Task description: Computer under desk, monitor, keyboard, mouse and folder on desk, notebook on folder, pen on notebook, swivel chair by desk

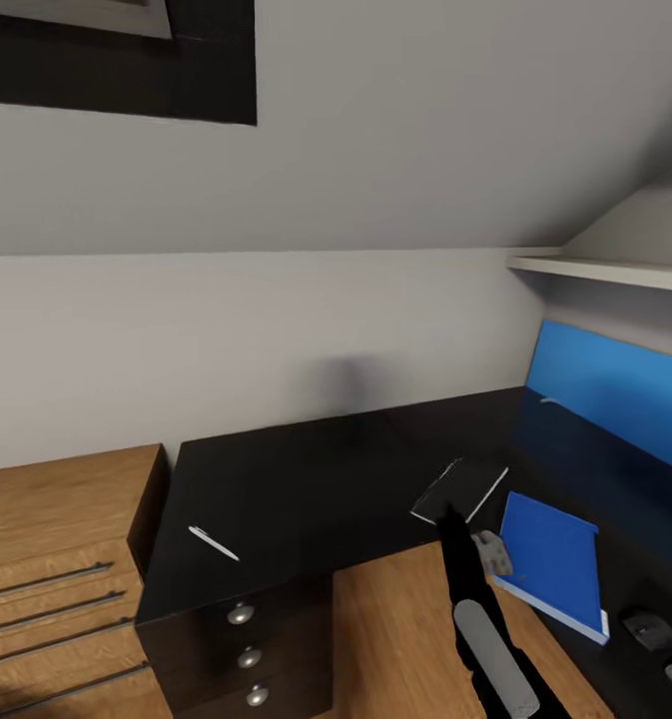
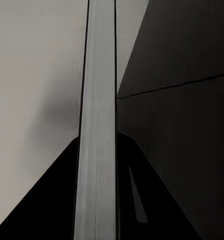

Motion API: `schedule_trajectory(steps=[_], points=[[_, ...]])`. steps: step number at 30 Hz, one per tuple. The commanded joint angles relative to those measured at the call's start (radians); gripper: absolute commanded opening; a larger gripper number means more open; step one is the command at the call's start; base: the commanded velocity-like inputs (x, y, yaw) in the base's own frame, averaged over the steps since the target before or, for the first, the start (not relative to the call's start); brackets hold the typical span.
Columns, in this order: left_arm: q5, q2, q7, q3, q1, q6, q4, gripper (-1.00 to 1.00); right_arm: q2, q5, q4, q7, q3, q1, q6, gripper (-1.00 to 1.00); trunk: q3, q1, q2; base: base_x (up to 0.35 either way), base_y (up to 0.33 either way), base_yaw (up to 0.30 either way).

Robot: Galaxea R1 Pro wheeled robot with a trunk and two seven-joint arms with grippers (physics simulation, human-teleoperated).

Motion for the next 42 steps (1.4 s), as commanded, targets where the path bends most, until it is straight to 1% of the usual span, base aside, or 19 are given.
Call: schedule_trajectory(steps=[1,4,5,8,10,11,13,14,18,22,26,32,42], points=[[-0.002,-0.001,-0.008,0.004,0.000,0.007,0.004,1.00,-0.013,-0.023,-0.009,-0.014,-0.022,0.001,-0.004,-1.00,-0.001,0.000,-0.001,0.000,0.000,-0.290],[-0.003,-0.001,-0.008,0.003,0.000,0.006,0.009,1.00,-0.023,-0.063,-0.017,-0.024,-0.063,0.002,0.001,-1.00,-0.001,0.000,-0.001,0.000,0.000,-0.292],[-0.003,-0.001,-0.008,0.003,0.000,0.006,0.011,1.00,-0.028,-0.090,-0.020,-0.027,-0.086,0.002,0.010,-1.00,-0.001,0.000,-0.001,0.000,0.000,-0.295],[-0.003,-0.001,-0.009,0.003,0.000,0.005,0.013,1.00,-0.032,-0.124,-0.022,-0.031,-0.107,0.003,0.034,-1.00,-0.001,0.000,-0.001,0.000,0.000,-0.296],[-0.003,-0.001,-0.009,0.002,0.000,0.005,0.014,1.00,-0.033,-0.139,-0.022,-0.032,-0.119,0.003,0.052,-1.00,-0.001,0.000,-0.001,-0.014,-0.018,-0.296],[-0.003,-0.001,-0.009,0.002,0.000,0.005,0.014,1.00,-0.034,-0.149,-0.023,-0.033,-0.133,0.003,0.067,-1.00,-0.001,0.000,-0.001,-0.063,-0.097,-0.297],[-0.003,-0.001,-0.009,0.003,0.000,0.004,0.015,1.00,-0.035,-0.156,-0.023,-0.033,-0.151,0.003,0.077,-1.00,-0.001,0.000,-0.001,-0.088,-0.146,-0.297],[-0.003,-0.001,-0.009,0.003,0.000,0.004,0.015,1.00,-0.034,-0.160,-0.023,-0.033,-0.171,0.003,0.083,-1.00,-0.001,0.000,-0.001,-0.115,-0.205,-0.295],[-0.003,0.000,-0.009,0.002,0.000,0.005,0.016,1.00,-0.028,-0.168,-0.023,-0.028,-0.205,0.003,0.091,-1.00,-0.001,0.000,-0.001,-0.117,-0.209,-0.169],[-0.003,-0.001,-0.009,0.002,0.000,0.004,0.016,1.00,-0.027,-0.170,-0.021,-0.028,-0.204,0.003,0.093,-1.00,-0.001,0.000,-0.001,-0.033,-0.112,-0.025],[-0.003,-0.001,-0.009,0.002,0.000,0.004,0.015,1.00,-0.027,-0.168,-0.017,-0.029,-0.187,0.003,0.105,-1.00,-0.001,0.000,-0.001,-0.006,-0.037,-0.005],[-0.003,-0.001,-0.009,0.002,0.000,0.004,0.016,1.00,-0.028,-0.168,-0.018,-0.027,-0.174,0.003,0.135,-1.00,-0.001,0.000,-0.001,0.019,-0.006,-0.001],[-0.003,-0.001,-0.009,0.003,0.000,0.004,0.016,1.00,-0.026,-0.168,-0.018,-0.026,-0.170,0.003,0.152,-1.00,-0.001,0.000,-0.001,0.214,0.037,0.000]])
